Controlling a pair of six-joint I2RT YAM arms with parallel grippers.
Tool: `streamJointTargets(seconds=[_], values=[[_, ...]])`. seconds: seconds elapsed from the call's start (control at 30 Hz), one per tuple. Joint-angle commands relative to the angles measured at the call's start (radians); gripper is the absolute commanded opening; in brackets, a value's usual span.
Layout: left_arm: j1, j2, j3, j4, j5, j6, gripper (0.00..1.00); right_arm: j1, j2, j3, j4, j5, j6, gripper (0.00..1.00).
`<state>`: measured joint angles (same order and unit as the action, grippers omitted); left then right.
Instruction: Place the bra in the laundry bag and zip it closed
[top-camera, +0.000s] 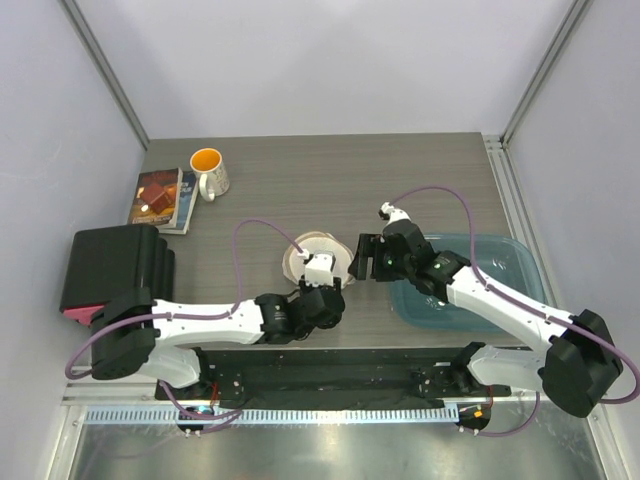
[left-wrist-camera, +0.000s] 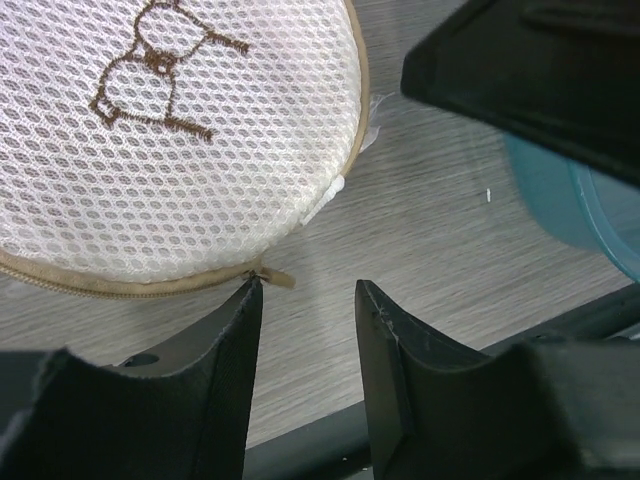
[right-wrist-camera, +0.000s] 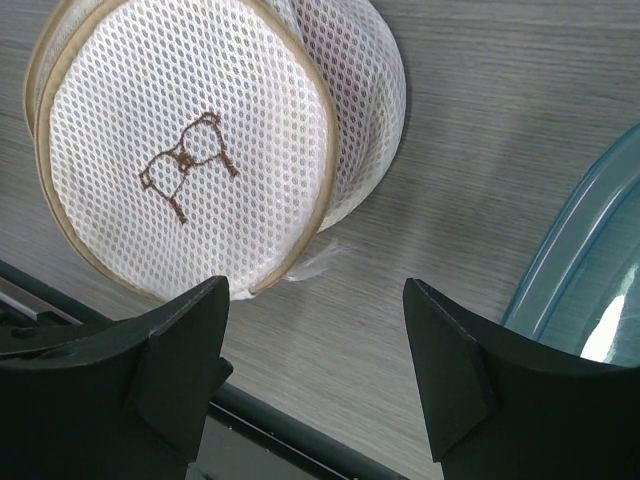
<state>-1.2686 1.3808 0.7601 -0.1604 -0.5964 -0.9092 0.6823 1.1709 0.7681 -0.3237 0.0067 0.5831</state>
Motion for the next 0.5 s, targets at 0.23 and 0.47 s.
streamJointTargets(seconds=[0.23, 0.47], values=[[0.023, 0.061, 0.076, -0.083, -0.097, -0.033, 0.34, 0.029, -0.065, -0.021, 0.041, 0.016, 0.043, 0.75], [0.025, 0.058, 0.081, -0.123, -0.132, -0.051, 0.34, 0.04, -0.074, -0.036, 0.043, 0.019, 0.055, 0.75]])
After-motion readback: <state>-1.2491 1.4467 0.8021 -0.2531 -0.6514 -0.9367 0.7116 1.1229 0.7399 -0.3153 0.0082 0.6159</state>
